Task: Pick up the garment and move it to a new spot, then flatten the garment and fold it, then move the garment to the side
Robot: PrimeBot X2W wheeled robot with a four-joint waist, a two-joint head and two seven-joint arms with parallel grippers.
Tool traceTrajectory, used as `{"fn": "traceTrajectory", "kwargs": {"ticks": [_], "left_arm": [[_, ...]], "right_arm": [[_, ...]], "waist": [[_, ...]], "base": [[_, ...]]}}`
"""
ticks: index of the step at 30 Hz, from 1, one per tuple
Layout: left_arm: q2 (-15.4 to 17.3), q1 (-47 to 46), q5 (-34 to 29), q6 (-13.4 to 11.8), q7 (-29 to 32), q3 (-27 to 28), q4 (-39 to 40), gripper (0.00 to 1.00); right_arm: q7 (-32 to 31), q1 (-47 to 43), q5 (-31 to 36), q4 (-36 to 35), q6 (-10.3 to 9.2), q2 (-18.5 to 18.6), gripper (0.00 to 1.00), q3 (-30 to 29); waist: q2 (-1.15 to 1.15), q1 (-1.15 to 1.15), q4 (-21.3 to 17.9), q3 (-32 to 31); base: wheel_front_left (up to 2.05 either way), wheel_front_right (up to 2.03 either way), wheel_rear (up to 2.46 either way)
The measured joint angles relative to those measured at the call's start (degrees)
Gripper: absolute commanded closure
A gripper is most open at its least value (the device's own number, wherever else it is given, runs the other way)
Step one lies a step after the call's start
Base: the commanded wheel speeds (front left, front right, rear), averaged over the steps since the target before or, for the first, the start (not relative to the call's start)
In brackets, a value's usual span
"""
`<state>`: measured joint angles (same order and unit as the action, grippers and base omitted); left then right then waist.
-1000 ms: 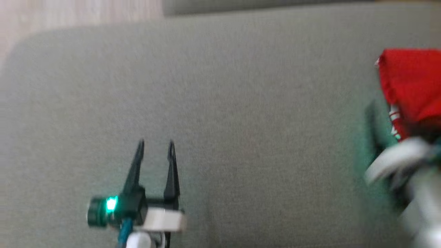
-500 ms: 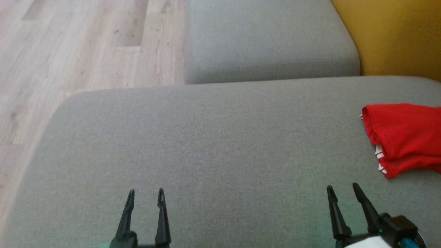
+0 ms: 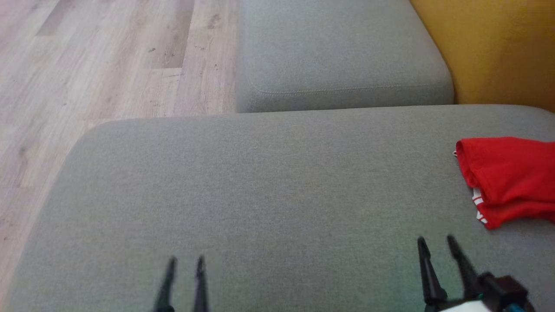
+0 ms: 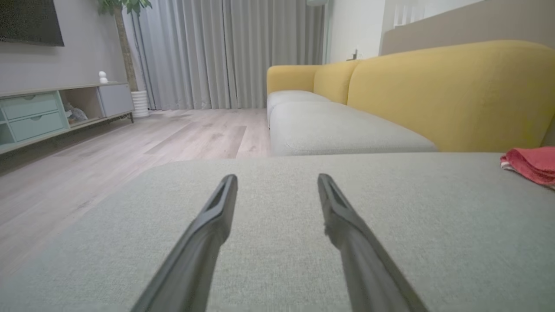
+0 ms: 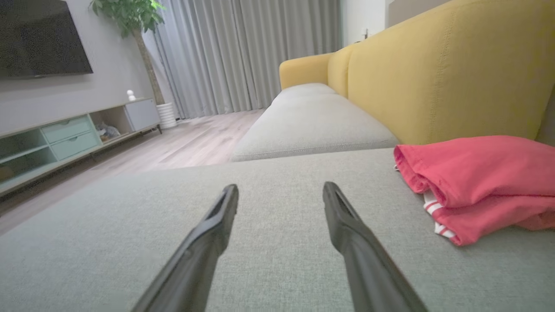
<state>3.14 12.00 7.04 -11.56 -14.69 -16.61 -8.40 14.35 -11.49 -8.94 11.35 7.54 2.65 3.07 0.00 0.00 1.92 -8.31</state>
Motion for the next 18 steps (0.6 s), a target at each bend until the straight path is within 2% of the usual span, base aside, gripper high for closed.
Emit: {"fn": "traceTrajectory", "kwargs": {"ticks": [5,18], "left_arm": [[0.0,1.9,1.2,0.0,0.2,0.0,-2.9,1.0],[0.2,1.1,10.7,2.1,1.7,0.7,-3.5,1.0]], "right_arm": [[-0.3,-1.5,-1.0,3.5,0.0,-0.1,1.0,0.2],[-2.3,-0.7,-10.0,3.5,0.0,-0.1,1.0,-0.2]], "waist": [[0.0,0.0,0.0,0.2],[0.0,0.01,-0.2,1.1]], "base": [[0.0,0.0,0.0],[0.0,0.0,0.0]]}}
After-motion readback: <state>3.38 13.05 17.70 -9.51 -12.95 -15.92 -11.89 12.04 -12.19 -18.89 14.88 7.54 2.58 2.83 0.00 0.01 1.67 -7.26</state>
